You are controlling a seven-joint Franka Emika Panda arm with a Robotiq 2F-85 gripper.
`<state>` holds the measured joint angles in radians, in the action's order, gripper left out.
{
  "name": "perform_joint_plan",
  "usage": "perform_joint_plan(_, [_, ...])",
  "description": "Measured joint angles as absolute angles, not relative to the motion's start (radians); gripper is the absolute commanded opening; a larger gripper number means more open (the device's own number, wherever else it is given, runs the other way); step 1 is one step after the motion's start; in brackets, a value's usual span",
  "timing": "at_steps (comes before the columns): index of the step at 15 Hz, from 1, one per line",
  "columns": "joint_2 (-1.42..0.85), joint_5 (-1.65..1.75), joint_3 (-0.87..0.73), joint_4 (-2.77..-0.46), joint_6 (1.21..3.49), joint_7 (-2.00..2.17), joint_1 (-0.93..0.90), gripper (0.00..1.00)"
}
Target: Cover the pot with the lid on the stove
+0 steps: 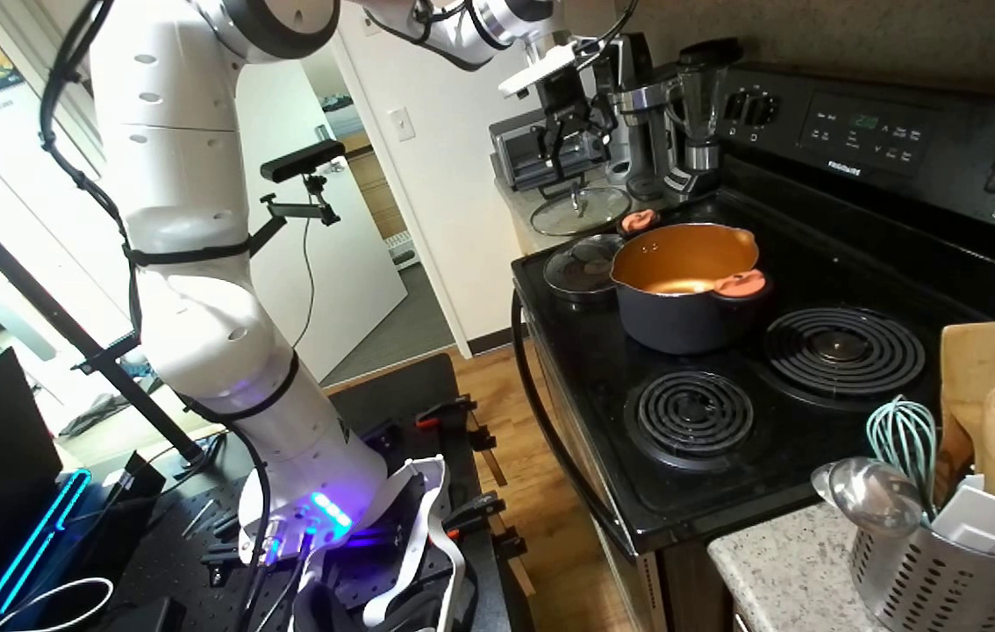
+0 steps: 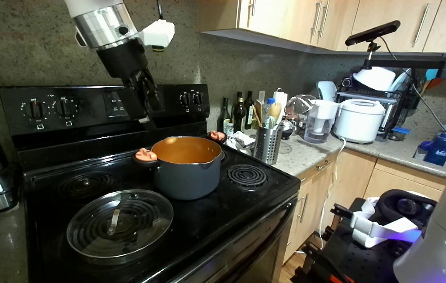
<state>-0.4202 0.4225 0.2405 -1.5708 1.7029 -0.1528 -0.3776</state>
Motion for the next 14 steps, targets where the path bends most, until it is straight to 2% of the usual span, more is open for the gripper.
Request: perform_joint_plan(14, [-0.506,0.344,0.280,-1.511,1.700,-0.741,-0.357,1.00])
